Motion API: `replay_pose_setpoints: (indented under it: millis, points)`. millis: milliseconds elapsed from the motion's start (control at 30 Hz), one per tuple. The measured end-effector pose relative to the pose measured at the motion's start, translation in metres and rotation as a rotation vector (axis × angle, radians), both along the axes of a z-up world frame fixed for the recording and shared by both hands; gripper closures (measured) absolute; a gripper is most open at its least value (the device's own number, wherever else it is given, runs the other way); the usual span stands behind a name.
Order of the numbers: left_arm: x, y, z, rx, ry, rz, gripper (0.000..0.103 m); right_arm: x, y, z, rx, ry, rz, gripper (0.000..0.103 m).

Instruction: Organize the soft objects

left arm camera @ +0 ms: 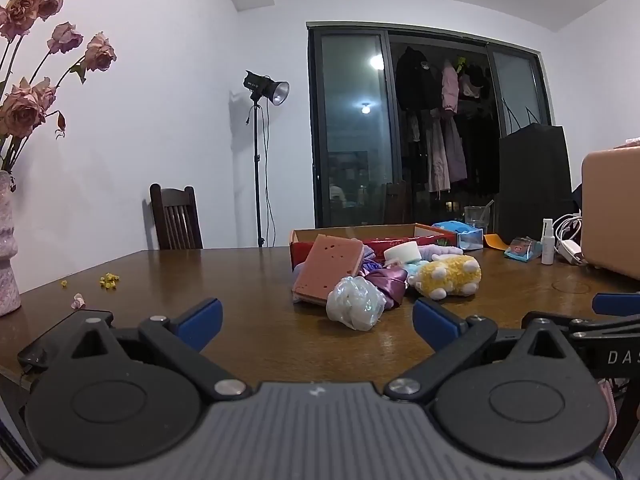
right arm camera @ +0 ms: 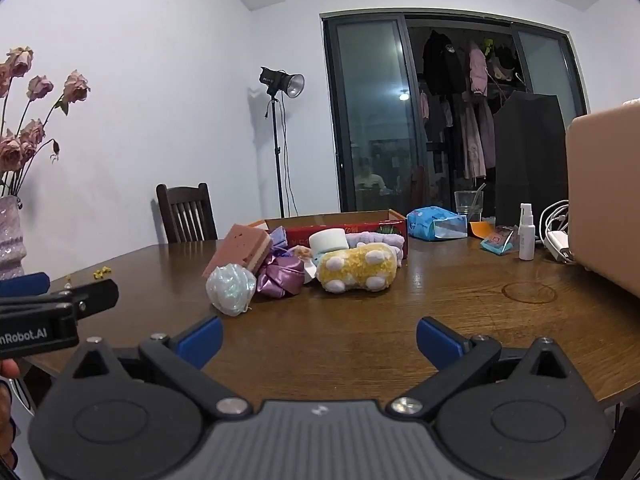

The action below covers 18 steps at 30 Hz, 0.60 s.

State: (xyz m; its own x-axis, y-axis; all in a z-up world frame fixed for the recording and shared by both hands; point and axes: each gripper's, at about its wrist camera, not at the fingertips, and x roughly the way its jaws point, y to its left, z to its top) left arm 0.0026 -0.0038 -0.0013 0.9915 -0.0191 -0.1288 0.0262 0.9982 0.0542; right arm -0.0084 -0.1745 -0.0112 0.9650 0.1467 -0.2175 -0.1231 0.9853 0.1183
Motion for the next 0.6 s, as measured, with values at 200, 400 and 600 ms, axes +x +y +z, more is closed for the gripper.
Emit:
replay_pose_setpoints:
  millis: [200, 400, 600]
  points:
    - [0.0002, -0.0007, -0.0005, 0.001, 0.0, 0.002, 0.0, -0.0004, -0.0002, 0.0007, 0.0, 0.001, 0.001, 0.0]
    - [0.0004, -0.0007, -0.0006, 0.001, 0.0, 0.001, 0.0, -0.0002, -0.0002, 0.0001, 0.0, 0.001, 0.0, 0.0]
    - [0.0004, -0.0008, -0.0005, 0.001, 0.001, 0.002, 0.0, 0.0006, -0.0007, 0.0, -0.001, 0.001, 0.0, 0.0]
